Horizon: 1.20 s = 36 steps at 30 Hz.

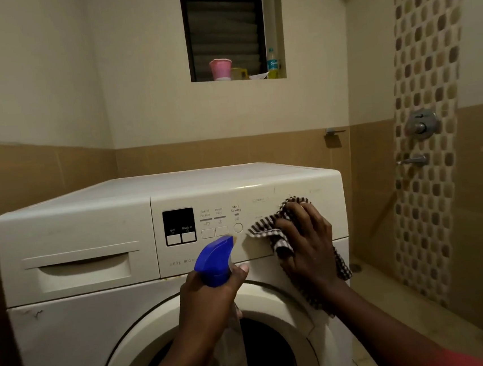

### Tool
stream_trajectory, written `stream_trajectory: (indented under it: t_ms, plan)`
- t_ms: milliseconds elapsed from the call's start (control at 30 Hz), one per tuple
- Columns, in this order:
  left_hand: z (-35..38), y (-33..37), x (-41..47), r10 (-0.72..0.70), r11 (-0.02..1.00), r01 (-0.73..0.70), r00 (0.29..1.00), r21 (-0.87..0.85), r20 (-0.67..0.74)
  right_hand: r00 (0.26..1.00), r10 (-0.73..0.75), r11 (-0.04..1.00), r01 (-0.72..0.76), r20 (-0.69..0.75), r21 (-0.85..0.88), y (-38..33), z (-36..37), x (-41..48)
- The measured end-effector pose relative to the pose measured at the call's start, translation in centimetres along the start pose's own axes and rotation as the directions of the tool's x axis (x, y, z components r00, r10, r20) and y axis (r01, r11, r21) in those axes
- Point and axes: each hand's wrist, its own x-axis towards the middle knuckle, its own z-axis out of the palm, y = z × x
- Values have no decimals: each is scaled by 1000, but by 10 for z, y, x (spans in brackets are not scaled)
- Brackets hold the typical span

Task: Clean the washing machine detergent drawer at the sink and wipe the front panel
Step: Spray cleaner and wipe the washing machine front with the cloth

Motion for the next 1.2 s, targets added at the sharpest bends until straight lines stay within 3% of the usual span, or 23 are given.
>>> stream_trajectory:
  t_ms: [67,200,300,367,467,533,633,767,867,1033,1200]
  plan:
    - [2,0,-1,4,1000,-4,1000,-2,12,999,30,1000,-31,-13,-2,6,-1,8]
    - [4,-2,-3,13,1000,-13,1000,-4,17,955,287,958,-285,-73,34,-10,-6,32]
    - [5,-2,-6,13,1000,-12,999,-13,30,770,630,774,-610,-103,168,-22,1,22]
    - [3,-2,-7,15,1000,-14,999,-21,30,638,759,649,-723,-133,236,-30,5,8]
    - [0,0,-6,17,999,-16,1000,-29,25,592,799,592,-742,-108,315,-35,2,4]
    - [0,-1,-3,11,999,-10,1000,-33,15,641,762,631,-700,-96,333,-35,-4,23]
    - [3,-4,0,9,999,-9,1000,-39,14,898,438,889,-423,-53,177,-36,-8,48]
    - [8,-5,0,7,999,-6,999,-48,34,987,160,986,-158,-37,48,-18,3,14]
    - [11,-7,0,6,999,-4,999,-52,38,991,124,989,-121,-44,81,-13,10,-8]
    - [9,-16,5,-5,998,8,998,-62,57,923,374,912,-348,-88,218,-23,3,21]
    - [11,-19,7,28,998,-24,998,-58,53,777,606,777,-535,-168,331,-43,13,-8]
